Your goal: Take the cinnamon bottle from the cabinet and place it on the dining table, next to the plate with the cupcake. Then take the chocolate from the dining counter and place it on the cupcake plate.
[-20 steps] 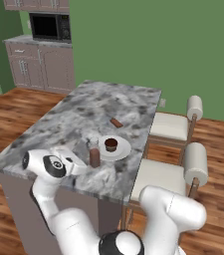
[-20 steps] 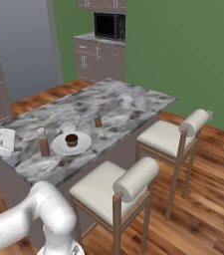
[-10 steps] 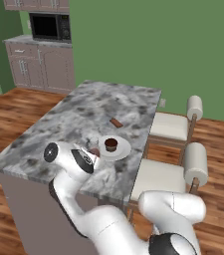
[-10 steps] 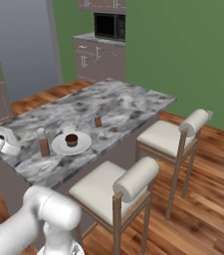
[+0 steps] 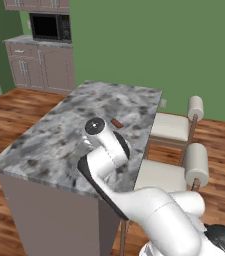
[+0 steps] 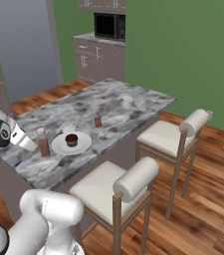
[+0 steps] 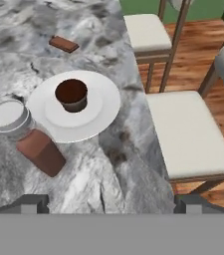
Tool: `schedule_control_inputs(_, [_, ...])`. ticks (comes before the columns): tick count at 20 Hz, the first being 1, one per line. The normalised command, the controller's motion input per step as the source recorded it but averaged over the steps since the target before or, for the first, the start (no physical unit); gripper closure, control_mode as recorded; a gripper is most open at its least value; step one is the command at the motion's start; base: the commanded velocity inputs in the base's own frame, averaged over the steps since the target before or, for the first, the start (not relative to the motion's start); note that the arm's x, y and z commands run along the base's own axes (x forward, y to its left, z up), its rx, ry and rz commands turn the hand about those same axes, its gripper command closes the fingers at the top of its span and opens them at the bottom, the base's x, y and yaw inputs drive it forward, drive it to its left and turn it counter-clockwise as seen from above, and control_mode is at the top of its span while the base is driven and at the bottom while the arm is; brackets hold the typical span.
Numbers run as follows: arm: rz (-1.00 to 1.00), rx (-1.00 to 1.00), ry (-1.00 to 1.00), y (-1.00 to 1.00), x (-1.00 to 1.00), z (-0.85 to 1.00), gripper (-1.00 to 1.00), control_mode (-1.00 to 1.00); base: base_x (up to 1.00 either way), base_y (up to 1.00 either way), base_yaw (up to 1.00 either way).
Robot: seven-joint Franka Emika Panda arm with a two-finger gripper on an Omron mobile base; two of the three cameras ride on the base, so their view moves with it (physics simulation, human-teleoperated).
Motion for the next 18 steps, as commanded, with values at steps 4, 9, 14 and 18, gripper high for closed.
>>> schedule_control_inputs(4, [0.04,0.02,0.17,-0.44,-0.02,0.45,-1.0,-1.0,0.0,0.0,0.0])
schedule_control_inputs(9, [0.07,0.0,0.17,-0.55,0.02,0.36,-1.0,-1.0,0.0,0.0,0.0])
schedule_control_inputs(14, [0.17,0.0,0.04,-0.53,0.17,0.3,-1.0,-1.0,0.0,0.0,0.0])
schedule_control_inputs(18, [0.37,0.0,0.0,-0.43,0.26,0.18,-1.0,-1.0,0.0,0.0,0.0])
